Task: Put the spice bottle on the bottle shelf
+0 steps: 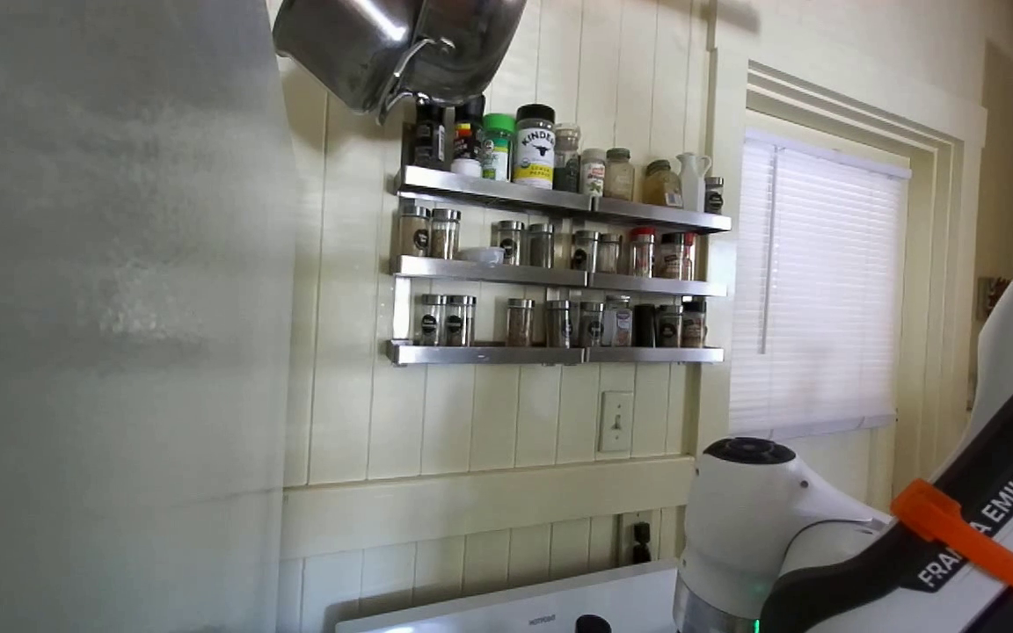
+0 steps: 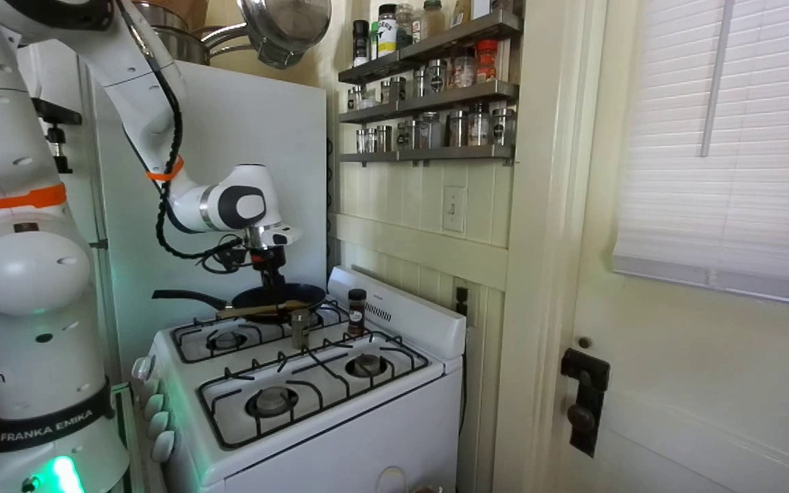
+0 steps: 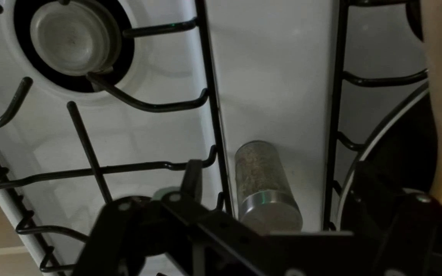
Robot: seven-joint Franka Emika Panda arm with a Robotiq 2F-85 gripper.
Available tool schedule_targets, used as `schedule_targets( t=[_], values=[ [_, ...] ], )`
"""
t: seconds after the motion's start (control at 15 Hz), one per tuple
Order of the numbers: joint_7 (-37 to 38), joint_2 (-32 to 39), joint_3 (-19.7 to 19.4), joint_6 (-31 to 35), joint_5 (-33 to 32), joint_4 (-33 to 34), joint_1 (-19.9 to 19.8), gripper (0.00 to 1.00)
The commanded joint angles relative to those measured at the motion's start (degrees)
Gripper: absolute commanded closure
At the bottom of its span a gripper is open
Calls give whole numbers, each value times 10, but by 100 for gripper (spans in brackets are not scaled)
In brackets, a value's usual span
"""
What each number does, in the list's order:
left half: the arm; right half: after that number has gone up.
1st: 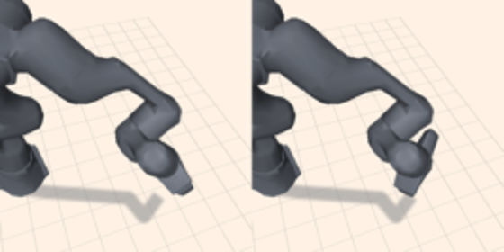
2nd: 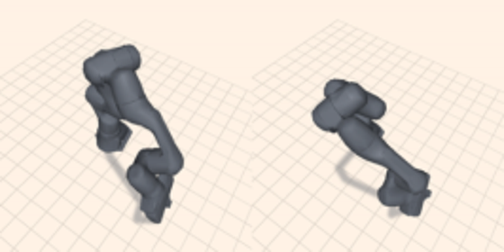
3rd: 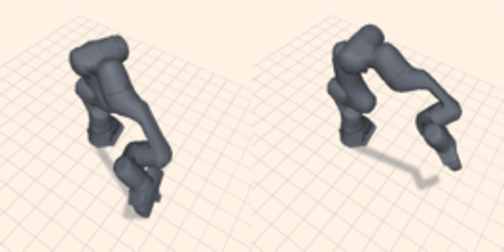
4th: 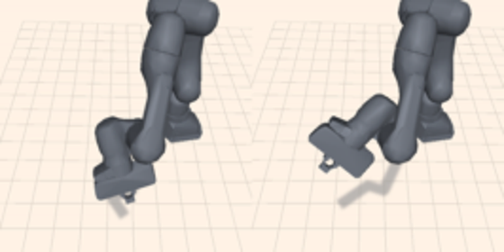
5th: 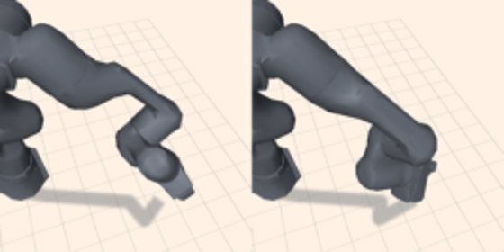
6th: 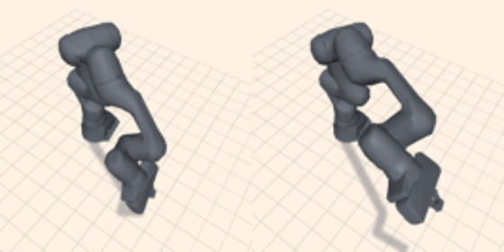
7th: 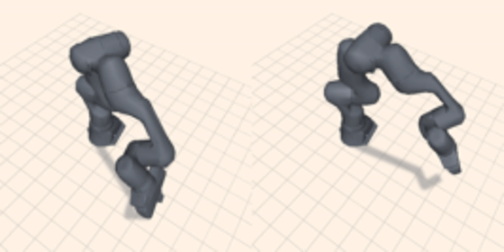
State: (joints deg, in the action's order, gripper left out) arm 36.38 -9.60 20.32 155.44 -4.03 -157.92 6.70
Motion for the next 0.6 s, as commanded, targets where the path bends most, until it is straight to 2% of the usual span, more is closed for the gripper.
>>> schedule_targets(
  t=[0.0,0.33,0.53],
  values=[
    [4,34,-10,28,-29,0,-1,0],
    [11,55,-26,30,-76,2,-3,0],
    [25,69,-19,61,-103,2,-15,0]
  ],
)
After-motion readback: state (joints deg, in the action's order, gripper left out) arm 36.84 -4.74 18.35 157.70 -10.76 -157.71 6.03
